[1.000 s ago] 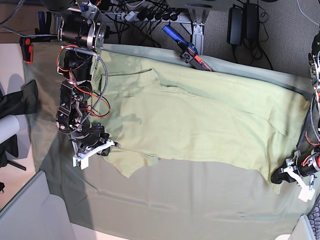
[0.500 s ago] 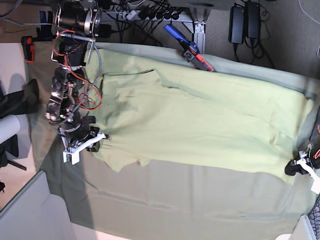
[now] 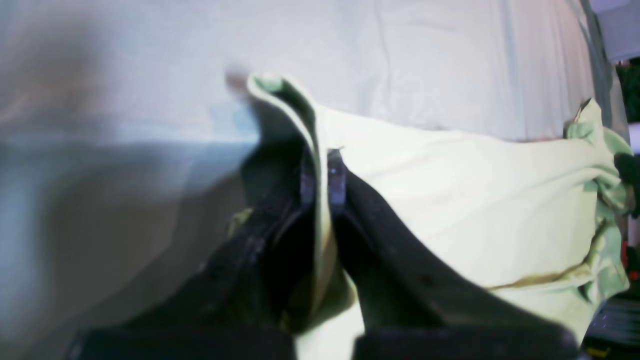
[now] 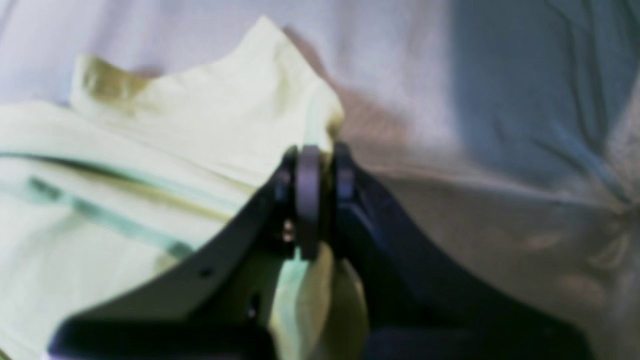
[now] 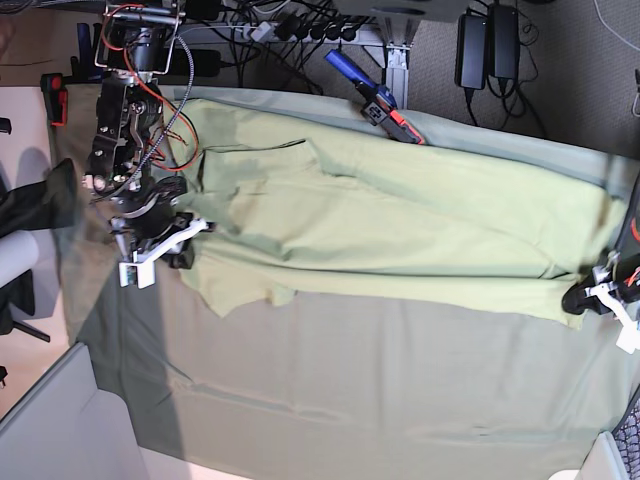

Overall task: Fold the T-shirt properly
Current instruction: 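Fold the grasped edge over toward the first fold with both grippers, then lower the folded edge and release it with both grippers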

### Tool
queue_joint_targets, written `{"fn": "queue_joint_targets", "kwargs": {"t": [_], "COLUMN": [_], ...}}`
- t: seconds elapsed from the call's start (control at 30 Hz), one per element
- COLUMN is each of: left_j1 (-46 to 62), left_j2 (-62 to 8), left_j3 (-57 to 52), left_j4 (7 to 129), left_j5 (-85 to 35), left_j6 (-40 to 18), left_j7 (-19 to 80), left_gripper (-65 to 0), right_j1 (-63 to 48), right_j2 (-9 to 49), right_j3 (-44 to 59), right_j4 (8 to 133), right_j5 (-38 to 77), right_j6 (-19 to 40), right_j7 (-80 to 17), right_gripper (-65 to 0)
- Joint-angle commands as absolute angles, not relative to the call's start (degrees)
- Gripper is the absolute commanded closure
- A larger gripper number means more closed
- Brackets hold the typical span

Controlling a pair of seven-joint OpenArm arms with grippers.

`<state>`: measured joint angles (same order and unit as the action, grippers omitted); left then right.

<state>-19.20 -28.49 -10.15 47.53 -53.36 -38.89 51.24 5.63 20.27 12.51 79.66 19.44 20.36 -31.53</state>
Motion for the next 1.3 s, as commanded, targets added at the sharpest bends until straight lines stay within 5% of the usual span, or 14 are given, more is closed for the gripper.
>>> {"fn": "queue_joint_targets", "kwargs": {"t": [0.0,0.27,1.27], "left_j1": [-20.1,-19.7,-15.0], "left_j2": [-30.4,-31.8,-33.2], "left_j3": [-10.5,-10.5,-10.5], "left_j4": [48.5,48.5,48.5], "left_j5": [-54.7,-60.7,-64.6], "left_j6": [-40.0,-40.0,-40.0], "left_j7": [50.5,57.7,58.5], "left_gripper": [0.0,0.0,0.0], "right_j1": [5.8,1.5,-4.1], "right_j2": [21.3,21.3,21.1], "right_j3": [13.3,15.7,17.7], "right_j4": [81.4,85.4,90.2], "right_j5": [19.7,19.8,22.8], "right_j6": [21.5,21.5,21.5], "right_j7": [-30.2,-30.2,-36.9], "right_gripper": [0.0,0.0,0.0]}}
